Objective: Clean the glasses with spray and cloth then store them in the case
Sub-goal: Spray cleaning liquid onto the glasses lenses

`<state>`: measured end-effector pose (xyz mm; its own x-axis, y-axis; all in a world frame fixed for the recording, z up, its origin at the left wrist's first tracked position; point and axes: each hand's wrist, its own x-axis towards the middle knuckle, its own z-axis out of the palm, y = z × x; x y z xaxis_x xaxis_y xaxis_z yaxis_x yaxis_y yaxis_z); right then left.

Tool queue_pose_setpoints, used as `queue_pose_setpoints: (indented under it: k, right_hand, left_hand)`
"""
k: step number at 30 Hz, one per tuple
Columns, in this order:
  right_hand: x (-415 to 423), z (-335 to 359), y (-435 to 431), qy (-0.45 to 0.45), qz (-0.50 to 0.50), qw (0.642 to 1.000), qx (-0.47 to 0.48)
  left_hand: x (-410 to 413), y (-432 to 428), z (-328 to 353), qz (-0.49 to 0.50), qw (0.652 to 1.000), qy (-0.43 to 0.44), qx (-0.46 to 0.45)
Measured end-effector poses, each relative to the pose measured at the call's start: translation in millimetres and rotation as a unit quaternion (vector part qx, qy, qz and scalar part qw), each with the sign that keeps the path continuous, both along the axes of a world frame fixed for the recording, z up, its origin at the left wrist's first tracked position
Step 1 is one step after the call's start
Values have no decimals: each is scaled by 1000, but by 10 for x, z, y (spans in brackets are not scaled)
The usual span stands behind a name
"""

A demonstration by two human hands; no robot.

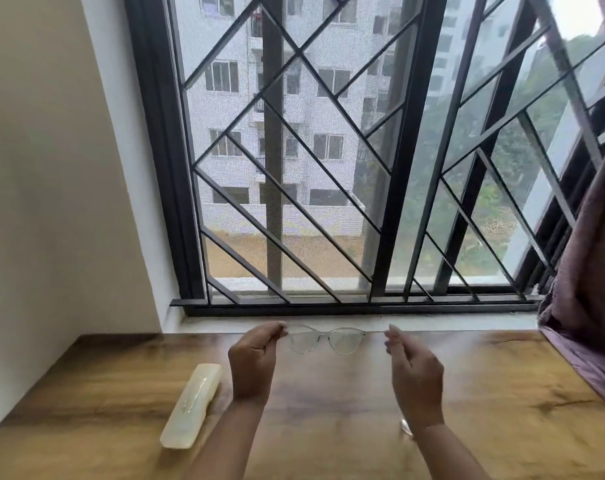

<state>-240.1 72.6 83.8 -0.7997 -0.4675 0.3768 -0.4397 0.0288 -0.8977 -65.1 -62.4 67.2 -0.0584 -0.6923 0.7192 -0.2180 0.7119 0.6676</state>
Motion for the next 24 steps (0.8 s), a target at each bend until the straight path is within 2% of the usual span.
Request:
queue_pose_setpoints:
  k: [2, 4, 7, 10, 16, 24]
  right_hand:
    - [21, 81, -130, -201, 66, 977, -19]
    - [19, 116, -206, -371, 124, 920, -35]
    - [-10, 70, -259, -466, 173, 867, -31]
    - [-48, -61, -292, -495, 178, 850, -28]
    - [-65, -425, -347, -456, 155, 876, 15]
    - [-8, -744, -322, -444, 149, 883, 39]
  left_hand:
    - [17, 6, -16, 3, 1000, -12, -7]
    - [29, 6, -35, -3, 1000, -18, -5]
    - [46, -7, -106, -19, 999, -27, -10]
    - [63, -28, -227, -45, 999, -23, 20]
    - [145, 21, -681, -58, 989, -64, 123]
    - [174, 101, -965, -39, 982, -122, 141]
